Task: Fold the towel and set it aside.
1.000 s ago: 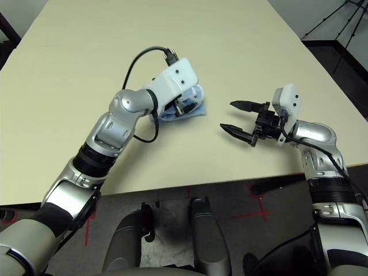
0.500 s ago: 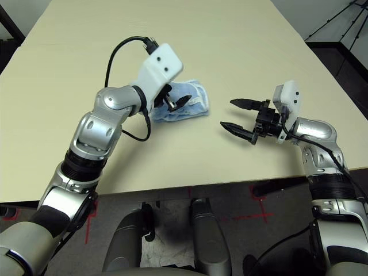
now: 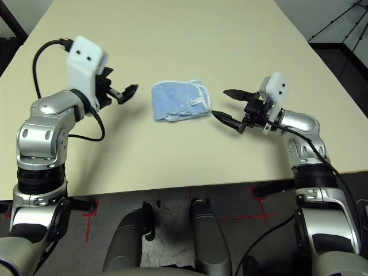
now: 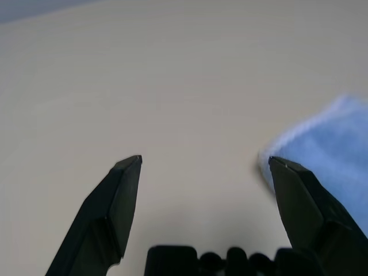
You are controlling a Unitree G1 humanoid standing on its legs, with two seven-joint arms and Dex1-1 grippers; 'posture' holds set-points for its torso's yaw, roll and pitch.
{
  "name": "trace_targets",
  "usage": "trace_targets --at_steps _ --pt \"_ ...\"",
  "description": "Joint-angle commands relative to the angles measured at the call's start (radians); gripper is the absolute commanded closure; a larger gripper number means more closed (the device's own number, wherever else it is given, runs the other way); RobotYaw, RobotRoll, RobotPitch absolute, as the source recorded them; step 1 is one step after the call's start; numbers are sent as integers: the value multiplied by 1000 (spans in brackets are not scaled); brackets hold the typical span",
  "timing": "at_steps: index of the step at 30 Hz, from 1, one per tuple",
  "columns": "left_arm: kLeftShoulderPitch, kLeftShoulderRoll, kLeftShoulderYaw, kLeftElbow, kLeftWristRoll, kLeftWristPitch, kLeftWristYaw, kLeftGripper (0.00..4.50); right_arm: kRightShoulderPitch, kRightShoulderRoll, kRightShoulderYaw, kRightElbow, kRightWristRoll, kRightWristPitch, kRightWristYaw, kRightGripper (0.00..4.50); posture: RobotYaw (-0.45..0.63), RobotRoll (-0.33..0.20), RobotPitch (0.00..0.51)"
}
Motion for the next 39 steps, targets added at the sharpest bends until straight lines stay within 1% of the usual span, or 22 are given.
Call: trace_targets --at_steps 1,5,9,14,20,28,29,31,35,36,37,38,39 --pt "49 -4 53 -41 -53 -14 37 36 -17 13 -20 4 14 20 -35 0 -138 0 208" --pt "109 7 35 -73 -93 -14 40 36 -28 32 -21 -21 35 51 -52 0 -131 0 200" --pt "137 12 -28 -80 -111 -42 45 36 -34 39 -21 -30 44 62 -54 0 -131 0 195" --pt "139 22 -58 -70 -121 -63 66 36 -21 22 -15 -11 18 49 -60 0 -135 0 194" --pt "130 37 -72 -59 -142 -79 74 36 -28 3 -12 49 -37 14 -116 0 -137 0 193" --pt "133 41 -102 -54 -161 -92 83 36 -36 6 -19 64 -37 0 -126 0 -145 0 196" --pt "134 41 -107 -57 -167 -91 81 200 -36 7 -19 64 -37 -1 -128 110 -145 0 196" --pt "135 38 -111 -60 -176 -88 83 603 -34 6 -20 60 -33 2 -126 490 -145 0 196" --pt "128 39 -113 -54 -185 -91 94 2151 -31 2 -21 54 -35 13 -136 1927 -149 0 201" --pt "126 40 -113 -51 -184 -93 99 1817 -30 2 -22 54 -38 14 -145 1612 -149 0 201" --pt "124 42 -113 -47 -185 -95 101 1698 -30 -1 -21 57 -44 10 -152 1517 -149 0 201" --pt "124 44 -113 -43 -185 -96 103 1407 -29 -4 -18 62 -52 4 -158 1210 -149 0 201" --pt "124 46 -113 -40 -186 -99 103 1014 -29 -5 -17 68 -57 -6 -163 854 -149 0 201"
